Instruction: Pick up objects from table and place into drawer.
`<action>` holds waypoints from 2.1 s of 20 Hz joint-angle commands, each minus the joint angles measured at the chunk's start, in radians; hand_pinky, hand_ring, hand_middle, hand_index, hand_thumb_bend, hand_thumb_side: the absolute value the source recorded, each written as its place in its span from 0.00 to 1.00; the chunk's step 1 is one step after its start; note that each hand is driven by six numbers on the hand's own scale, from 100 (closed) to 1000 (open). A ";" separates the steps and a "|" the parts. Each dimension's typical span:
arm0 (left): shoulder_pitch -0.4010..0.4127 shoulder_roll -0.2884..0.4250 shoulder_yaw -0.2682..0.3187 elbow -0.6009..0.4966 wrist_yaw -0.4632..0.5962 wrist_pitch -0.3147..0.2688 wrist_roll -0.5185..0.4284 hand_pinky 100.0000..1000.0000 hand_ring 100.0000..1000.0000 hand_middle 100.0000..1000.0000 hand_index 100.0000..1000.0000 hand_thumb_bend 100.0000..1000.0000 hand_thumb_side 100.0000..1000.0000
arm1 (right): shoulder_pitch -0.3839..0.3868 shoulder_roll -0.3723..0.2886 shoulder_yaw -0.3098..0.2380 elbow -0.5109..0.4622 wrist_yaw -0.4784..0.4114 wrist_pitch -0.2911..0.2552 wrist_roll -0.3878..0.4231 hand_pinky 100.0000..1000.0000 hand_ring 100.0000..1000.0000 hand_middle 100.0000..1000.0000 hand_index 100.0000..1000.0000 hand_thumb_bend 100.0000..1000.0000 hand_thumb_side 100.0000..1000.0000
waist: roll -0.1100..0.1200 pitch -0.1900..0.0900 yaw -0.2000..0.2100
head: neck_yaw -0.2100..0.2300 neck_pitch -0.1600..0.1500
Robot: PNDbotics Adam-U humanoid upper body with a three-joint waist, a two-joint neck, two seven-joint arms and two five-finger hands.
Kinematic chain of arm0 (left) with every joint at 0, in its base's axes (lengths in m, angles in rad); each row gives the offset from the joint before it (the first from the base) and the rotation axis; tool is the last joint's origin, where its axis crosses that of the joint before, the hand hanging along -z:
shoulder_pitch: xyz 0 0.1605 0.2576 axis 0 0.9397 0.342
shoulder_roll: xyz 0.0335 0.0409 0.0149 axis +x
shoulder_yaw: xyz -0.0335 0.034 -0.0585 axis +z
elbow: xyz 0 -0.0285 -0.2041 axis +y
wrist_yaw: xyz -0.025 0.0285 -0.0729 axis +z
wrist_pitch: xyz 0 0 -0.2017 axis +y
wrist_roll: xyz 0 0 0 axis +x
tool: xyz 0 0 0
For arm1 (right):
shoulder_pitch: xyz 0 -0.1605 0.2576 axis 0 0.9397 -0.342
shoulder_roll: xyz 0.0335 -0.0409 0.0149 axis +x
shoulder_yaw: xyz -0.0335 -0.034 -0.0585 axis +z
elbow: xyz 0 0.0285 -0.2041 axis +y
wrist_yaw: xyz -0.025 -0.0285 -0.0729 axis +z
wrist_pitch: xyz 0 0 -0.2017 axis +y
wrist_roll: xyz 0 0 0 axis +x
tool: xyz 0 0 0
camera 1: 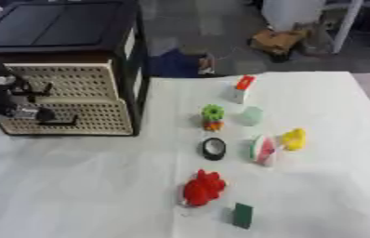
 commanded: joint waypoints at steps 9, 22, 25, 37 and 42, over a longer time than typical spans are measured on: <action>0.067 0.092 -0.003 -0.121 0.029 0.021 0.040 0.00 0.00 0.00 0.74 0.57 1.00 | -0.008 -0.016 -0.011 -0.017 -0.004 0.004 -0.003 0.65 0.60 0.57 0.83 0.00 1.00 | -0.006 -0.026 0.008 | -0.001 -0.006; 0.188 0.184 -0.003 -0.290 0.121 0.113 0.097 0.00 0.00 0.00 0.73 0.54 1.00 | -0.012 -0.017 -0.016 -0.017 -0.008 0.003 -0.008 0.65 0.60 0.58 0.82 0.00 1.00 | -0.010 -0.031 0.013 | -0.028 0.004; 0.216 0.204 -0.004 -0.336 0.136 0.131 0.103 0.00 0.00 0.00 0.73 0.53 1.00 | -0.012 -0.017 -0.017 -0.017 -0.010 0.003 -0.009 0.65 0.60 0.58 0.82 0.00 1.00 | -0.012 -0.033 0.014 | -0.029 0.006; 0.325 0.269 -0.003 -0.499 0.179 0.208 0.144 0.00 0.00 0.00 0.72 0.51 1.00 | -0.013 -0.016 -0.021 -0.017 -0.015 0.002 -0.012 0.65 0.60 0.58 0.82 0.00 1.00 | -0.019 -0.038 0.020 | -0.013 0.016; 0.370 0.291 0.004 -0.562 0.185 0.229 0.150 0.00 0.00 0.00 0.72 0.51 1.00 | -0.014 -0.015 -0.023 -0.017 -0.017 0.002 -0.014 0.65 0.60 0.58 0.82 0.00 1.00 | -0.023 -0.040 0.024 | 0.013 0.011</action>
